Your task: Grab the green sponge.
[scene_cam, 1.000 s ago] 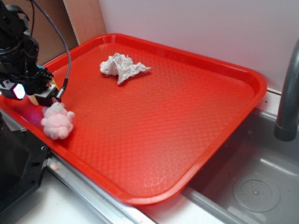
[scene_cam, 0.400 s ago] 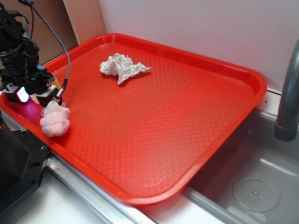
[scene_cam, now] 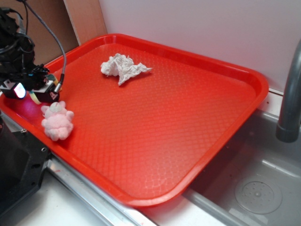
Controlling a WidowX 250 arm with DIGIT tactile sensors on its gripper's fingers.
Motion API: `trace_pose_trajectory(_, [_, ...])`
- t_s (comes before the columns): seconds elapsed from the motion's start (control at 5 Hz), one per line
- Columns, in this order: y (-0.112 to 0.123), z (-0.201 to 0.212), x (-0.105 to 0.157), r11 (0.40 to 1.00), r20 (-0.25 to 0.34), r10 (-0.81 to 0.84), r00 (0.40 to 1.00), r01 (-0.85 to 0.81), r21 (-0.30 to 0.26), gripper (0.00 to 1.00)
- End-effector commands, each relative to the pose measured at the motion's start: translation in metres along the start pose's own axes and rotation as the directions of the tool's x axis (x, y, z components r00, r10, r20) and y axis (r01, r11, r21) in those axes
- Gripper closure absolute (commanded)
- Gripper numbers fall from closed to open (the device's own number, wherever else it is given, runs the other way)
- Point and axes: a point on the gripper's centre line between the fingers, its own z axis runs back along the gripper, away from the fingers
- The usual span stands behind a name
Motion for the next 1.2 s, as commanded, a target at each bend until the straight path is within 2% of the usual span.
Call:
trace_pose_trajectory(0.0, [-0.001, 0.002, 0.012, 0.998, 0.021, -0.056, 0.998, 0.055, 0.022, 1.0])
trace_pose_trajectory(0.2, [-0.003, 0.001, 0.013, 0.997, 0.019, -0.069, 0.997, 0.069, 0.025, 1.0])
trace_pose_trajectory(0.4, [-0.02, 0.01, 0.015, 0.988, -0.009, -0.128, 0.992, 0.128, 0.08, 1.0])
trace_pose_trajectory(0.6, [-0.046, 0.032, 0.013, 0.97, 0.008, -0.233, 0.973, 0.231, 0.081, 1.0])
trace_pose_trajectory(0.8, [-0.077, 0.06, 0.013, 0.94, 0.045, -0.34, 0.939, 0.338, 0.036, 1.0])
trace_pose_trajectory(1.0, [-0.112, 0.091, 0.013, 0.918, 0.039, -0.398, 0.917, 0.397, 0.012, 1.0])
